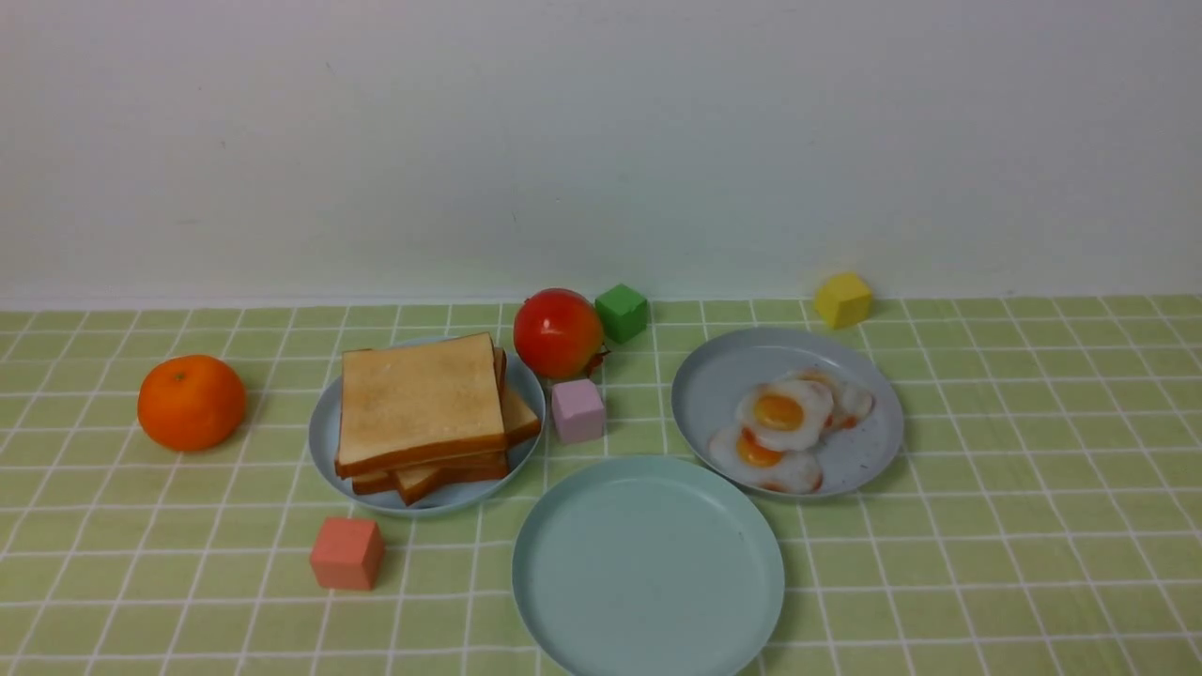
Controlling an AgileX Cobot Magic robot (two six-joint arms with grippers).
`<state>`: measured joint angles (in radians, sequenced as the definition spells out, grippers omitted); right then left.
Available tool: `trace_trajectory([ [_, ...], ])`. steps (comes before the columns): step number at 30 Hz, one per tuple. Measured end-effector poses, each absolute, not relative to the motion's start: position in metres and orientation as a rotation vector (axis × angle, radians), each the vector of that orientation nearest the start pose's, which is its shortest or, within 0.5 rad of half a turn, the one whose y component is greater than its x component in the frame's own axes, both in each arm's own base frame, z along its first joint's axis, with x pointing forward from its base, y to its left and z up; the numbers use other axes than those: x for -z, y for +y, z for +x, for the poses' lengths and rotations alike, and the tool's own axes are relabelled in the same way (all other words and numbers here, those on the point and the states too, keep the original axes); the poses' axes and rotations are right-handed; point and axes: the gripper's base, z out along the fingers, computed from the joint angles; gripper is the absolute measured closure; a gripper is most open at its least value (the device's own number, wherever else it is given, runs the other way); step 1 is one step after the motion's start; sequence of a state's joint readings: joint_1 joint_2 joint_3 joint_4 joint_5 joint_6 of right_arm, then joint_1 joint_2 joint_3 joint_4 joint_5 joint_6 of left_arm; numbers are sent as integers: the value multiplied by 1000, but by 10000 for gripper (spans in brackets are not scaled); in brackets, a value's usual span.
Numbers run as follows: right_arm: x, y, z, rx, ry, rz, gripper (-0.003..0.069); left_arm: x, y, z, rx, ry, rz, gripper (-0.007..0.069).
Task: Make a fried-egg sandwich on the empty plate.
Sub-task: Use the left arm to grab a slice of bread
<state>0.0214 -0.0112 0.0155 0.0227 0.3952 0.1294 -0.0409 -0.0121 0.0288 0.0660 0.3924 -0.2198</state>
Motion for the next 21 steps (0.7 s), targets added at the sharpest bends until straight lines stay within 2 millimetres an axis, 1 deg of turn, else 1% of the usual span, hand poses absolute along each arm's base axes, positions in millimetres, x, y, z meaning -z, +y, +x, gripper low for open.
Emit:
trace_trajectory([
  [9,-173,2,52,-126,1877,115,421,-169,0,52,114,1886,-129,386],
  [12,-174,2,52,-126,1868,115,421,-174,0,53,122,1835,-124,386],
  [16,-175,2,54,-128,1829,113,421,-182,-1,55,134,1741,-114,386],
  [18,-182,2,55,-131,1751,110,421,-191,-2,56,145,1640,-103,386],
  [19,-183,2,55,-131,1743,109,421,-192,-2,57,146,1632,-102,386],
  [20,-190,2,56,-134,1660,106,421,-198,-2,57,155,1562,-96,386],
  [21,-194,1,57,-136,1617,104,421,-201,-2,57,159,1530,-93,386],
])
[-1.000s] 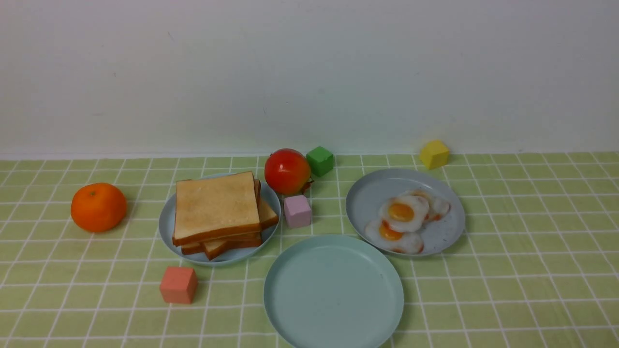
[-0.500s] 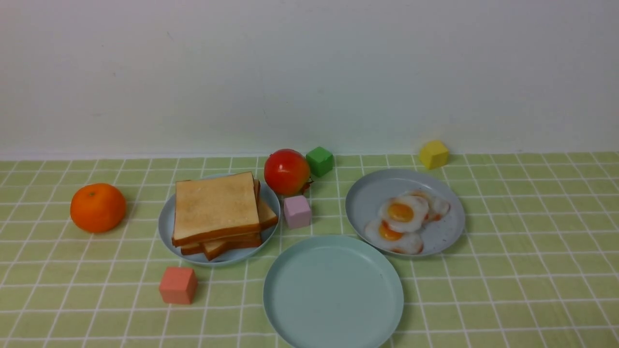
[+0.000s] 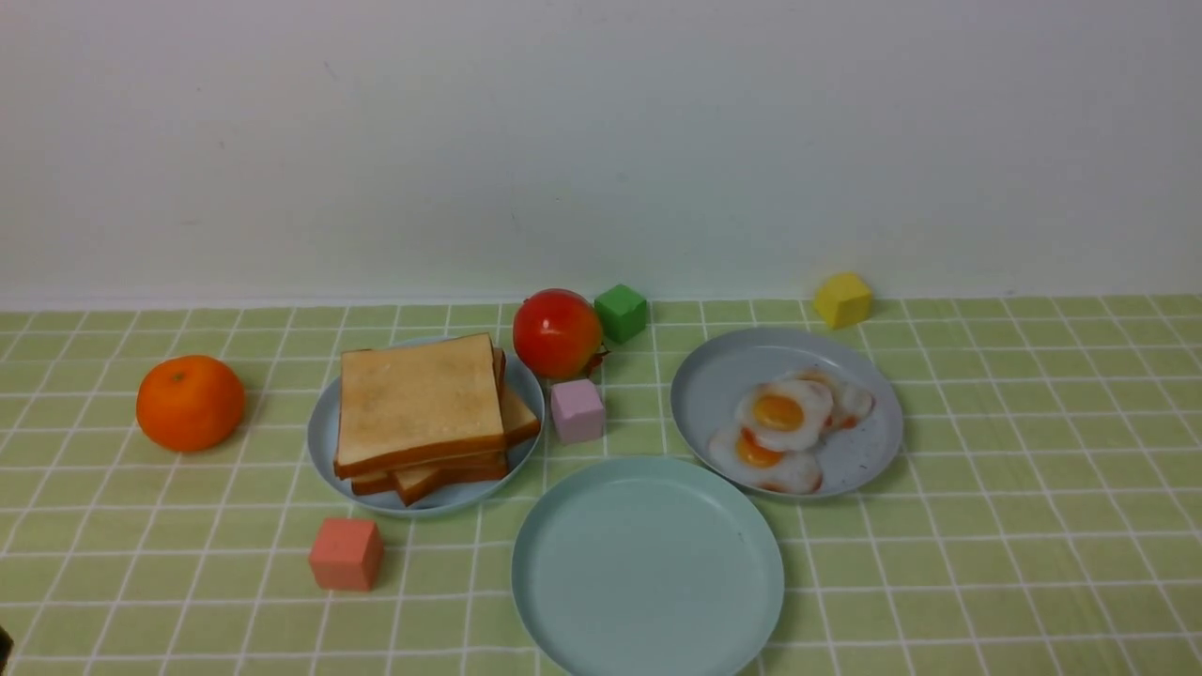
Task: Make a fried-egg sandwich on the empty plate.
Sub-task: Use the left arm to grab a slice of bread
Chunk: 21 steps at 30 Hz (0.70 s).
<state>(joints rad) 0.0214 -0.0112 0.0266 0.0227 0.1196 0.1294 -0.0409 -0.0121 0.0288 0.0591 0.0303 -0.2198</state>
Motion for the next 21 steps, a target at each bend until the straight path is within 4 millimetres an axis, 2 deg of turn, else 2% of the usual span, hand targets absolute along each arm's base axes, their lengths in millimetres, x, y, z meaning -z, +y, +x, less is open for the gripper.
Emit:
trace_trajectory([
  [4,-204,1,57,-139,1504,98,421,-207,-2,56,166,1471,-87,386],
  [9,-209,1,56,-142,1452,97,421,-208,-3,56,167,1456,-86,386],
  [12,-221,0,54,-189,1311,129,421,-219,-3,54,246,1321,-130,386],
  [13,-228,0,52,-216,1236,145,421,-230,-2,51,326,1196,-175,386],
  [14,-231,0,51,-229,1199,151,419,-234,-2,49,348,1142,-182,386],
  [17,-258,-1,45,-280,1069,172,419,-262,-1,39,423,963,-197,386],
  [19,-292,-1,39,-305,996,174,419,-292,-1,31,424,900,-170,386],
  [20,-301,-1,38,-311,982,175,419,-299,-1,30,422,896,-166,386],
  [21,-339,-1,34,-328,948,174,419,-337,-2,24,420,869,-149,386],
])
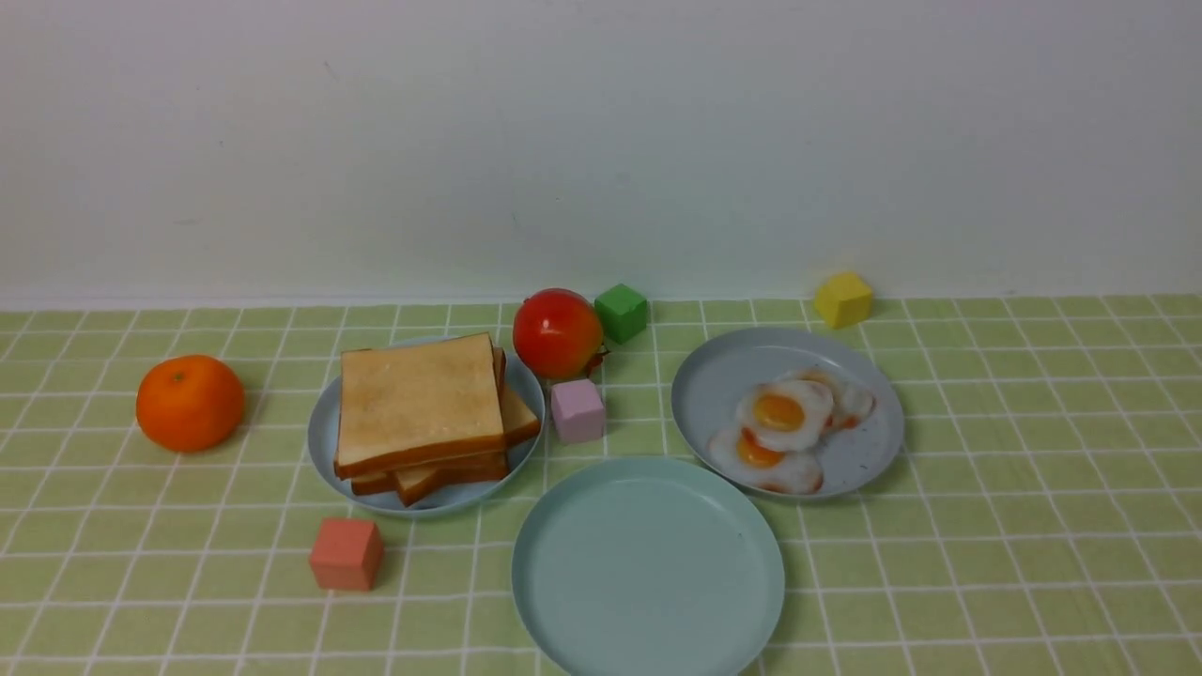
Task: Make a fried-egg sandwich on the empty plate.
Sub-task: Use the left arm to grab a slice of bread
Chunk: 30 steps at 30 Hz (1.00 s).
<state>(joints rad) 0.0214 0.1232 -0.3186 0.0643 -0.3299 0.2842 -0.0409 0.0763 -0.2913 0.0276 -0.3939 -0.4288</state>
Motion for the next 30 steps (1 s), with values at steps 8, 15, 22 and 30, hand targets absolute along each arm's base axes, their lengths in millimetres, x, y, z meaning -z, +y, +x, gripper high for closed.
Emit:
trace_trajectory([
  [8,-451,2,60,-321,1180,185,419,-428,-2,75,543,1347,-410,386],
  [15,-416,3,137,-234,1659,223,419,-384,-4,167,425,1879,-610,386],
  [22,-363,10,177,-299,2082,322,419,-317,-16,231,442,2283,-731,386],
  [30,-346,44,187,-443,2246,-12,419,-289,-27,308,567,2501,-503,386],
])
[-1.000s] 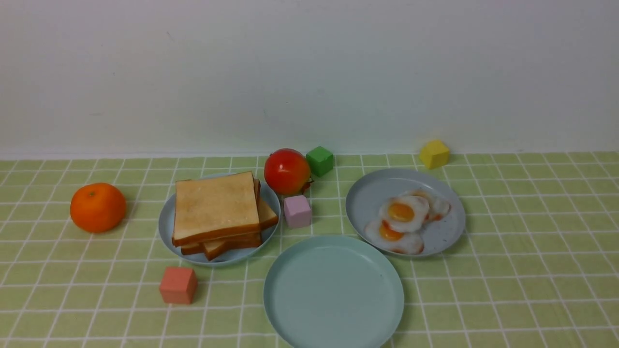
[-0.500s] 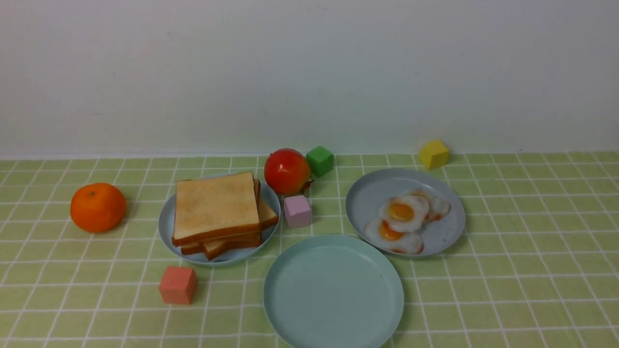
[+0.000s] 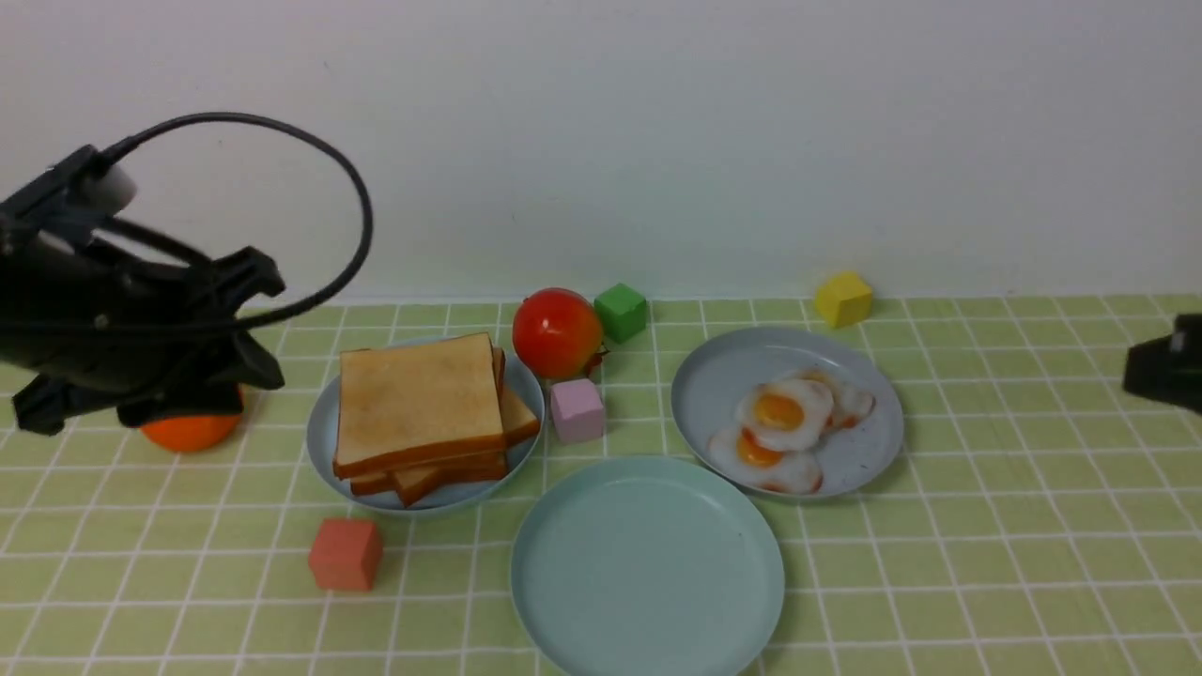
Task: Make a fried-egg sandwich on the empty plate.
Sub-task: Use the left arm to grab a slice of bread
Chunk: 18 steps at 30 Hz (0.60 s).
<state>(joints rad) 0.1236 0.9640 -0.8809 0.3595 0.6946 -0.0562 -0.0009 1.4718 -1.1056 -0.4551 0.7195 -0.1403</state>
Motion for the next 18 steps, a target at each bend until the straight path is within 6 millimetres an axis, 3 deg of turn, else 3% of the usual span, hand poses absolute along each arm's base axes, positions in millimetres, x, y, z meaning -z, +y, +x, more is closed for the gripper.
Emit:
trace_trajectory([
  [9,-345,52,185,-458,2251,-135,419,-252,-12,372,680,2592,-135,386],
  [12,-345,52,185,-467,2251,-132,419,-233,-12,384,688,2622,-97,386],
  [18,-345,53,185,-477,2250,-127,419,-217,-10,395,675,2638,-108,386],
])
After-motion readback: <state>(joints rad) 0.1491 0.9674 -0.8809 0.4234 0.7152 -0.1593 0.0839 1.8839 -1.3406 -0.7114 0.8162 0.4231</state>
